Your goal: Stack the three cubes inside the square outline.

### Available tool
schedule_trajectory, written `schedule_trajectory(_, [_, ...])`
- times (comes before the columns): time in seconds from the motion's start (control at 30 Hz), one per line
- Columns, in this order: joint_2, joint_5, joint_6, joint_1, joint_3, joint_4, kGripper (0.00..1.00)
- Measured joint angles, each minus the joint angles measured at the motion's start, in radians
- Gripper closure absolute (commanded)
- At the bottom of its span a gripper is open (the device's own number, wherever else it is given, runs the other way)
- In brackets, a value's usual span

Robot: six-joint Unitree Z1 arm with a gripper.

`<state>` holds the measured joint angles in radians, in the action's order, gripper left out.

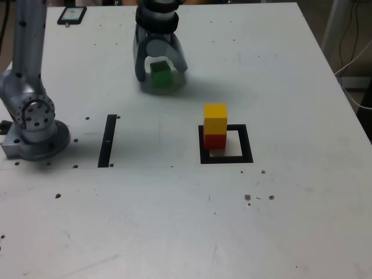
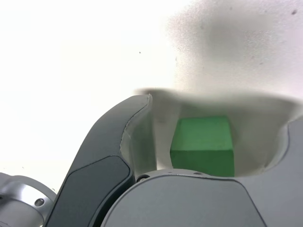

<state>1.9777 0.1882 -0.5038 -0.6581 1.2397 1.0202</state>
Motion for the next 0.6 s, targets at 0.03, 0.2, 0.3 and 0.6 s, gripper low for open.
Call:
schedule_trajectory(0.03, [0.003, 0.000, 0.000, 0.001, 0.000, -0.001, 0.19])
schedule_trajectory(0.2, [0.006, 0.003, 0.001, 0.015, 0.000, -0.006, 0.34])
schedule_trajectory(0.3, [0.006, 0.003, 0.009, 0.027, 0.001, -0.007, 0.42])
schedule_trajectory(0.6, [-0.010, -0.005, 0.022, 0.071, 0.000, -0.008, 0.44])
